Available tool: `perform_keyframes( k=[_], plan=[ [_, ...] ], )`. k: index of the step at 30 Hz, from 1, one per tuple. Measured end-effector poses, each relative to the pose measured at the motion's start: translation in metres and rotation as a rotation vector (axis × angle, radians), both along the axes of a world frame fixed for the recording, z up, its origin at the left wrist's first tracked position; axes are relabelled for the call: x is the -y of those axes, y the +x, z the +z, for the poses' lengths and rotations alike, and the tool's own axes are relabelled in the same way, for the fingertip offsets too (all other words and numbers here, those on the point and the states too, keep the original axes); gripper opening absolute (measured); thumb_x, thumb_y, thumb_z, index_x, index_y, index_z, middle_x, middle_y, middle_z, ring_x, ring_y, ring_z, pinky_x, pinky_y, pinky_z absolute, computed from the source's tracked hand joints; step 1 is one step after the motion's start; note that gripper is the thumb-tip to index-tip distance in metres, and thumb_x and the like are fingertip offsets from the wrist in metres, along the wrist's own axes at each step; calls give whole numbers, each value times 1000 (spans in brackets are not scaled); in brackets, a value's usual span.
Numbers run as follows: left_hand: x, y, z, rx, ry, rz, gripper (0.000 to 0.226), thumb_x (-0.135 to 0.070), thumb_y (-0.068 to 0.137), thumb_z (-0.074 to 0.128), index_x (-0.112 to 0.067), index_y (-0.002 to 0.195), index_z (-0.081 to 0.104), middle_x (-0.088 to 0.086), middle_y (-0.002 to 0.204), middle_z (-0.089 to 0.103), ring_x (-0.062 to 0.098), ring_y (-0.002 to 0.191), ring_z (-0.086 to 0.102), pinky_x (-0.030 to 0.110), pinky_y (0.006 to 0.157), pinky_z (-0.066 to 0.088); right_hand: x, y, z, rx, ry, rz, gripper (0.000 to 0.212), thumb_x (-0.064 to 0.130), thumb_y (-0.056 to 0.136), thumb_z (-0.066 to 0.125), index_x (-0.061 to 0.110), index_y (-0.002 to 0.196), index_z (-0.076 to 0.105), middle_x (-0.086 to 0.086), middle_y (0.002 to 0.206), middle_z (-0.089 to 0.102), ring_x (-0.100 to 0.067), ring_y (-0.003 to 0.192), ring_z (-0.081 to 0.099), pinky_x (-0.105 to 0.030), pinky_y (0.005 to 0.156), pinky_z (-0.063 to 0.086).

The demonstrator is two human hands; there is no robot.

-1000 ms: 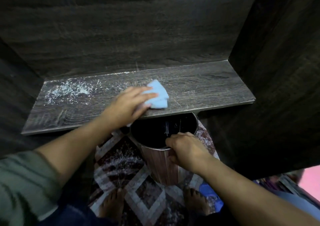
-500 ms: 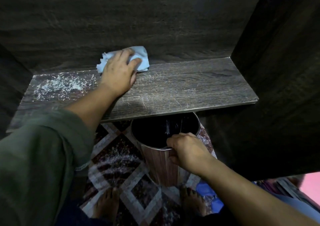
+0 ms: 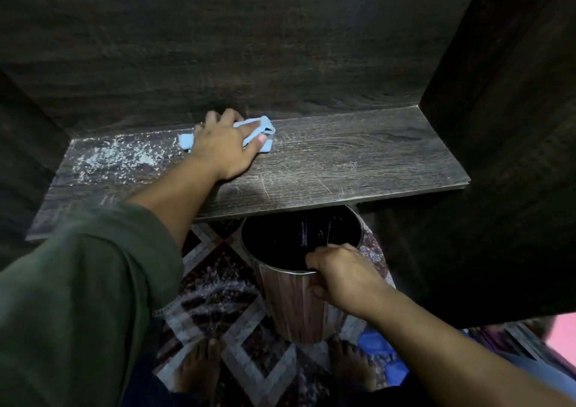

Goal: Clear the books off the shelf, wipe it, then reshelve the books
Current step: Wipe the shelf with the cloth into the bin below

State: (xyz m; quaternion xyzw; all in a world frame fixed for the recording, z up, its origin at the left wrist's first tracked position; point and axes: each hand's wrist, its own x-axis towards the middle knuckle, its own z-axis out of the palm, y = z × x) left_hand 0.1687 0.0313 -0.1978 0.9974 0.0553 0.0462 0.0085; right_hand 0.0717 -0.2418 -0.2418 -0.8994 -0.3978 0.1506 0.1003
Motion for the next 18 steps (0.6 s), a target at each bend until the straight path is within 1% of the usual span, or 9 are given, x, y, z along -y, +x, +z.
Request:
perform_keyframes(
  k=[2, 5, 8, 11, 13, 15, 17, 18],
  plan=[
    [5, -6, 0, -44, 24, 19, 58, -64, 95, 24, -39, 145, 39, 4, 138, 38, 32, 121, 35, 50, 100, 33, 1, 0, 1, -2, 3, -2, 29, 28, 76, 67, 19, 104, 62, -3, 106, 63, -26, 108, 54, -33, 88, 39],
    [13, -23, 1, -38, 67, -68, 62, -65, 94, 23, -38, 148, 34, 8, 137, 39, 30, 124, 36, 48, 99, 36, 0, -1, 2, -3, 2, 1, 29, 27, 77, 67, 19, 104, 62, -3, 107, 63, -25, 109, 54, -33, 89, 38],
    [24, -48, -3, 1, 25, -193, 61, -63, 93, 31, -32, 145, 39, 8, 128, 43, 28, 120, 42, 43, 92, 43, -2, -3, 2, 3, 5, 12, 26, 27, 77, 66, 19, 102, 62, -3, 106, 63, -25, 107, 55, -32, 88, 39],
    [35, -67, -5, 74, -38, -264, 57, -58, 93, 45, -28, 141, 49, 7, 120, 50, 30, 107, 54, 39, 84, 44, -4, -4, 4, -2, -1, 22, 22, 26, 77, 66, 18, 97, 62, -3, 103, 64, -25, 104, 56, -31, 85, 39],
    [35, -68, -5, 65, -147, -242, 54, -58, 91, 50, -32, 139, 51, 5, 114, 53, 28, 99, 58, 35, 82, 44, -6, -4, 6, -7, 0, 31, 23, 25, 76, 67, 17, 97, 62, -4, 103, 64, -26, 104, 56, -32, 85, 39],
    [27, -62, 1, 64, -302, -194, 49, -58, 91, 52, -38, 135, 53, 4, 105, 54, 27, 93, 59, 33, 83, 48, -7, -4, 8, 0, -21, 45, 28, 27, 78, 67, 17, 104, 63, -3, 107, 64, -25, 107, 55, -32, 88, 39],
    [8, -46, 9, 196, -380, -75, 45, -54, 91, 54, -38, 133, 55, 7, 102, 53, 31, 93, 59, 36, 85, 49, -8, -4, 8, 8, -34, 48, 31, 27, 79, 66, 19, 109, 62, -1, 110, 63, -23, 109, 54, -31, 90, 38],
    [-4, -37, 13, 268, -365, 12, 46, -52, 92, 55, -35, 134, 55, 11, 106, 52, 34, 96, 58, 37, 87, 48, -8, -4, 7, 11, -33, 44, 32, 28, 80, 66, 19, 110, 62, -1, 111, 63, -22, 110, 54, -30, 91, 37]
  ],
)
